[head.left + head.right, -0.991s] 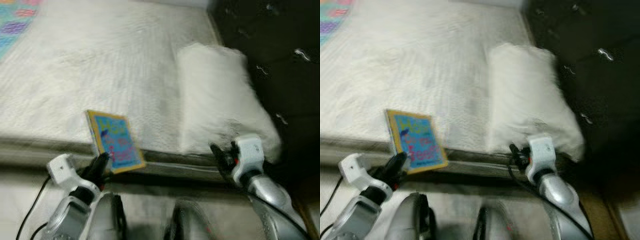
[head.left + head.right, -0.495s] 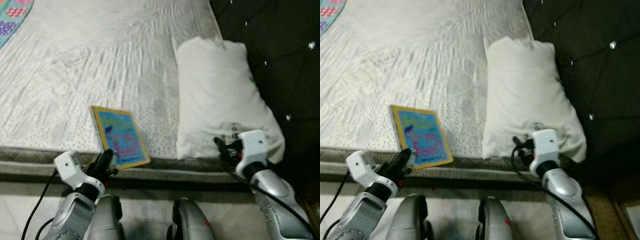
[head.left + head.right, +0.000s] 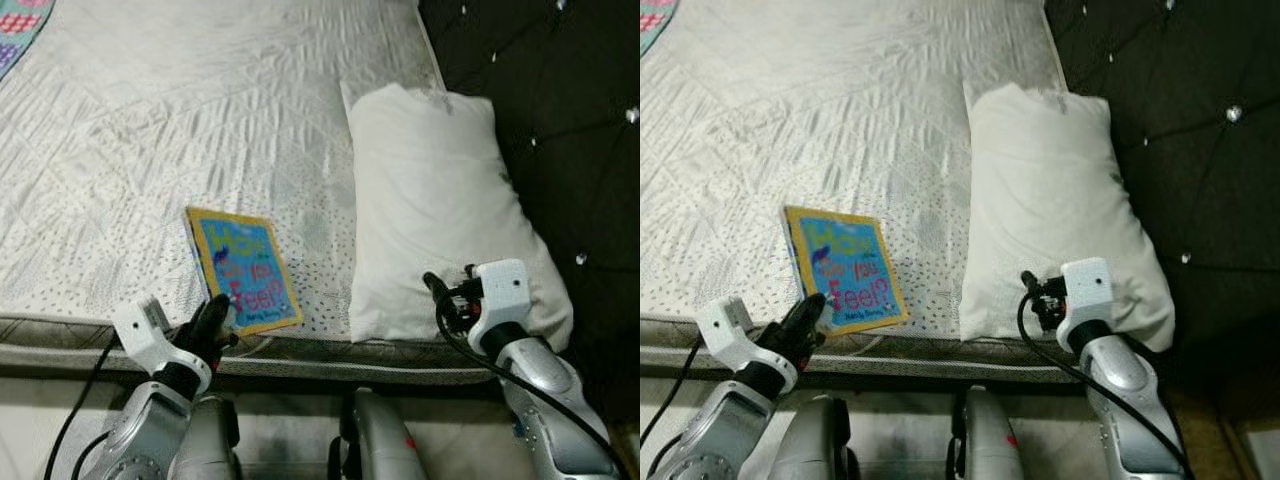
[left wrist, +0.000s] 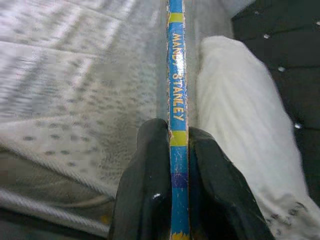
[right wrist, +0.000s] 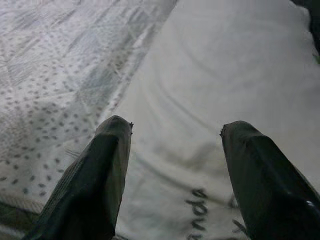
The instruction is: Clean up the room
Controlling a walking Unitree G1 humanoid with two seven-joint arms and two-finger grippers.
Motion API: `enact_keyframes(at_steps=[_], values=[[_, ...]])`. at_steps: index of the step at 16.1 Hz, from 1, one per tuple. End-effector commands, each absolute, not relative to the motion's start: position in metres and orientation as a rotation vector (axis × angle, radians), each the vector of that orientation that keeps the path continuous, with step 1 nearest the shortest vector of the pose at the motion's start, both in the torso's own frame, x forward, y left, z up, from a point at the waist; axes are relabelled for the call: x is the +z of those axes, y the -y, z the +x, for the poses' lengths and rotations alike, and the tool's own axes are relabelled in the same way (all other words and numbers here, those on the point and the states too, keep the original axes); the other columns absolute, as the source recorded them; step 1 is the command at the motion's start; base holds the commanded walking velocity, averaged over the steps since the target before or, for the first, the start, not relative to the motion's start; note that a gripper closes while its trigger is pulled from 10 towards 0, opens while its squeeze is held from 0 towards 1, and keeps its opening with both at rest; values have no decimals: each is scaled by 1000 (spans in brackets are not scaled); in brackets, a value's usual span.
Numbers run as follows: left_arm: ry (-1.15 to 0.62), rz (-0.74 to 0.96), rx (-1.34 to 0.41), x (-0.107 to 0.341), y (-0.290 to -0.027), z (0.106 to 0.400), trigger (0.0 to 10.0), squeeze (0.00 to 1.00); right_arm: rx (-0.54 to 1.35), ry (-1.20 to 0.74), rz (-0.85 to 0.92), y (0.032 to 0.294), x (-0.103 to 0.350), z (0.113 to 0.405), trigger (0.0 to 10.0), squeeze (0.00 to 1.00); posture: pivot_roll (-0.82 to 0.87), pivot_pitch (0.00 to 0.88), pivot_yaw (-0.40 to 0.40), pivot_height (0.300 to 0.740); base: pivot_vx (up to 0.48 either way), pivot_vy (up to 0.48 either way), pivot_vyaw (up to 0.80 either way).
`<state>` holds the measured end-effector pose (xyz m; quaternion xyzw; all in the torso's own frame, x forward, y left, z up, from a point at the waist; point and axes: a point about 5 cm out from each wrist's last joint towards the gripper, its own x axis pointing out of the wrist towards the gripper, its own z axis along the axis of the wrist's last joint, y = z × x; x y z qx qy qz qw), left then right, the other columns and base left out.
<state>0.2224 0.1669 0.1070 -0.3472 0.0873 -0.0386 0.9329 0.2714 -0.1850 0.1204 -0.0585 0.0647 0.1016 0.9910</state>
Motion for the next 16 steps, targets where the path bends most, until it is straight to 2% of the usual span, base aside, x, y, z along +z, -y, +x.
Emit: enact_keyframes(at_steps=[1,6,14,16], values=[[-169,-707,-52,107,-171,220,10000,0,197,-138,-123,186,118,270,10000,0,-70,217,-89,631,0,0,0],[-174,-714,-78,108,-168,224,10000,0,196,-133,-131,186,118,269,10000,0,-74,214,-88,626,0,0,0],[-164,-708,-68,109,-169,226,10000,0,212,-125,-120,183,117,270,10000,0,-71,211,-92,536,0,0,0],[-123,-713,-61,113,-171,227,10000,0,208,-125,-123,184,117,272,10000,0,-71,203,-93,531,0,0,0]])
